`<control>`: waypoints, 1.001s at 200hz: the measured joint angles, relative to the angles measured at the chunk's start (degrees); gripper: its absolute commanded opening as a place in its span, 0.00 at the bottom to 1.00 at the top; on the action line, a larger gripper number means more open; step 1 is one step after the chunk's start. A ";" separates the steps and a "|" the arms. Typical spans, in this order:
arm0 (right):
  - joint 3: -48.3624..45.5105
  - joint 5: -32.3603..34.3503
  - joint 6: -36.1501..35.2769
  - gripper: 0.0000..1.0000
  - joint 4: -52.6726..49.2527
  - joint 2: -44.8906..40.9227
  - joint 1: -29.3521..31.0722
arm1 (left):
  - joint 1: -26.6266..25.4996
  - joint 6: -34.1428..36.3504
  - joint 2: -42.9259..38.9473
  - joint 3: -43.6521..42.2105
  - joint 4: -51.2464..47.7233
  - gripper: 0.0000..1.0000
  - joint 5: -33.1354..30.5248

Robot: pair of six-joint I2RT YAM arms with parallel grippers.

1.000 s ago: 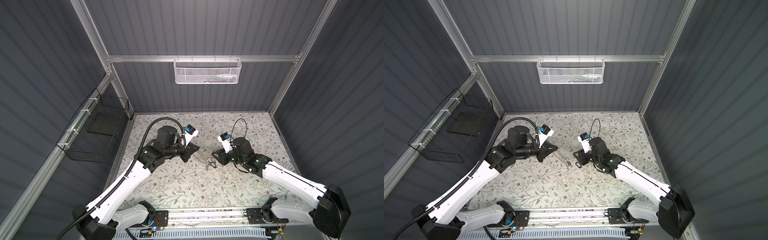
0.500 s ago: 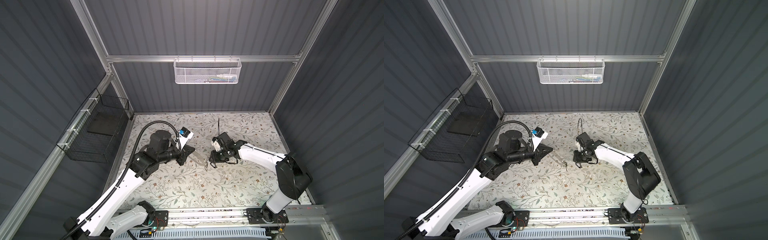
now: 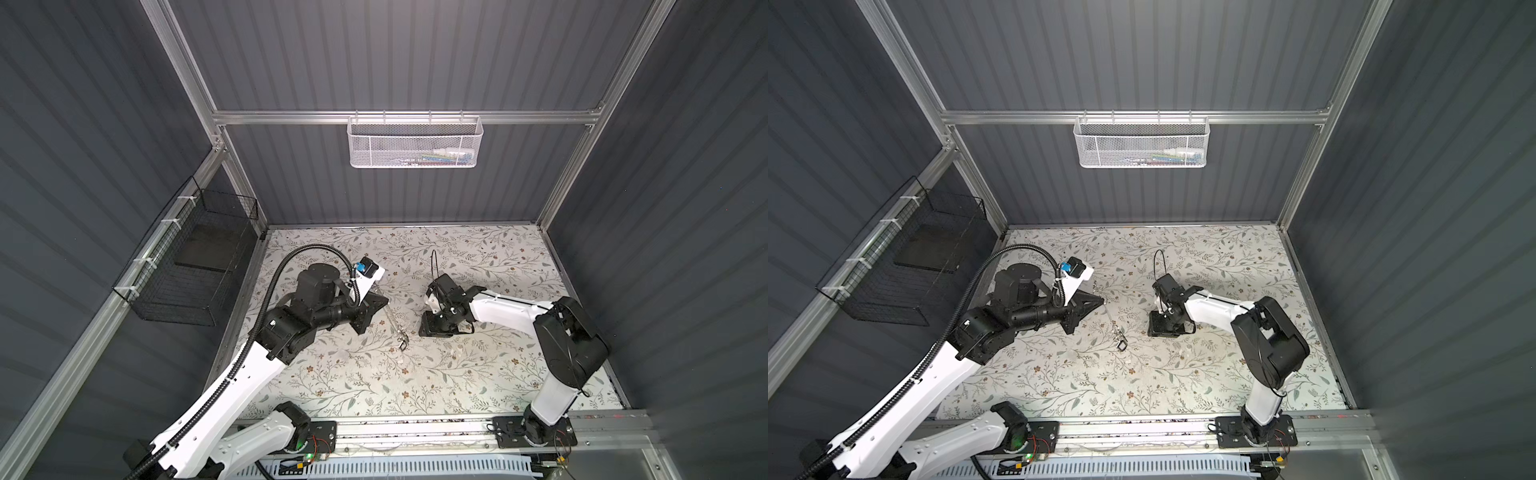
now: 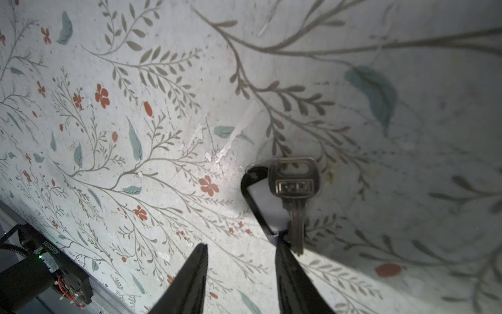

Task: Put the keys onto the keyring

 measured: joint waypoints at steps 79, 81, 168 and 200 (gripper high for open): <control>20.31 6.93 -1.49 0.43 -13.77 9.97 -0.35 | 0.00 -0.24 -1.07 -0.09 0.04 0.00 -2.12; 20.68 7.02 -1.57 0.43 -14.05 10.36 -0.35 | 0.00 -0.24 -1.16 -0.11 0.04 0.00 -2.08; 25.99 11.32 -5.90 0.44 -22.93 18.32 1.05 | 0.00 -0.26 -1.44 -0.63 0.04 0.00 0.98; 24.41 12.76 -7.28 0.42 -23.39 17.42 2.38 | 0.00 -0.26 -1.38 -0.63 0.04 0.00 1.75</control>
